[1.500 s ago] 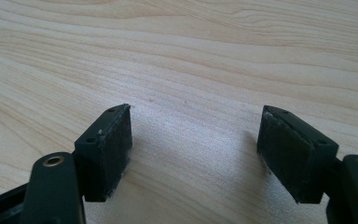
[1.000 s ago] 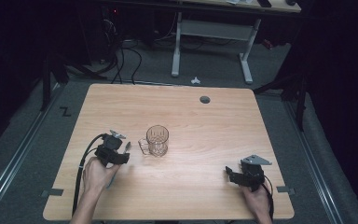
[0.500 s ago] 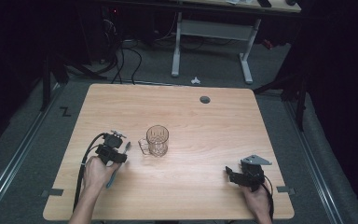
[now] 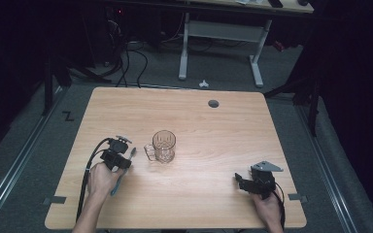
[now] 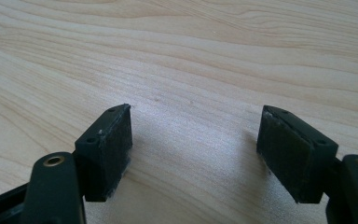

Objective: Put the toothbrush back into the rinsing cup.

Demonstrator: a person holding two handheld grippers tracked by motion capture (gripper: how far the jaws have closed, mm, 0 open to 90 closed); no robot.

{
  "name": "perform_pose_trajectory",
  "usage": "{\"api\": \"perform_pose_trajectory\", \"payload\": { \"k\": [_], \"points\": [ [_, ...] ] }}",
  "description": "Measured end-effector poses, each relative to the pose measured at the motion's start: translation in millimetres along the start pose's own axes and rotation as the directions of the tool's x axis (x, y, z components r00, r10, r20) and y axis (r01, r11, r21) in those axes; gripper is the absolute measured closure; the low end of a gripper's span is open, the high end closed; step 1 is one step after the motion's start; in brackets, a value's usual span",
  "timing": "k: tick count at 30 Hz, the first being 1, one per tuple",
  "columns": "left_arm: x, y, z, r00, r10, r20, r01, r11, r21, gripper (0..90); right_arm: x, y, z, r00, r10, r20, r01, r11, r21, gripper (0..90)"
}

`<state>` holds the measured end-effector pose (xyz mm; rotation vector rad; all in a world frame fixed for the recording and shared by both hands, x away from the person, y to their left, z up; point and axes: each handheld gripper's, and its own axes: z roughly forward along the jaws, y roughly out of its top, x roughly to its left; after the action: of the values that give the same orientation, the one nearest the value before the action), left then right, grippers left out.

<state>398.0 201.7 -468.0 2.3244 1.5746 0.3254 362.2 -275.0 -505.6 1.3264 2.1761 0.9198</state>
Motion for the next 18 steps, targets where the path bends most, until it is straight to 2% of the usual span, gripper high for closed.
{"api": "perform_pose_trajectory", "payload": {
  "k": [4,7,13,18],
  "points": [
    [0.0,0.6,2.9,1.0,0.003,-0.001,-0.003,0.9998,0.019,71.1,0.0,0.0,0.0,1.0,0.0,0.0,0.0,1.0,0.0,26.7],
    [0.0,0.5,3.2,1.0,0.007,-0.001,-0.007,0.9998,0.016,75.3,0.0,0.0,0.0,1.0,0.001,0.0,-0.001,1.0,0.0,26.6],
    [-0.3,1.0,4.7,1.0,0.006,0.004,-0.006,0.9996,0.026,78.1,0.0,0.0,0.0,1.0,0.0,0.0,0.0,1.0,0.0,26.6],
    [1.4,1.5,4.8,0.9998,-0.011,0.016,0.01,0.9995,0.03,78.8,0.0,0.0,0.0,1.0,0.0,0.0,0.0,1.0,0.0,26.7]
  ]
}}
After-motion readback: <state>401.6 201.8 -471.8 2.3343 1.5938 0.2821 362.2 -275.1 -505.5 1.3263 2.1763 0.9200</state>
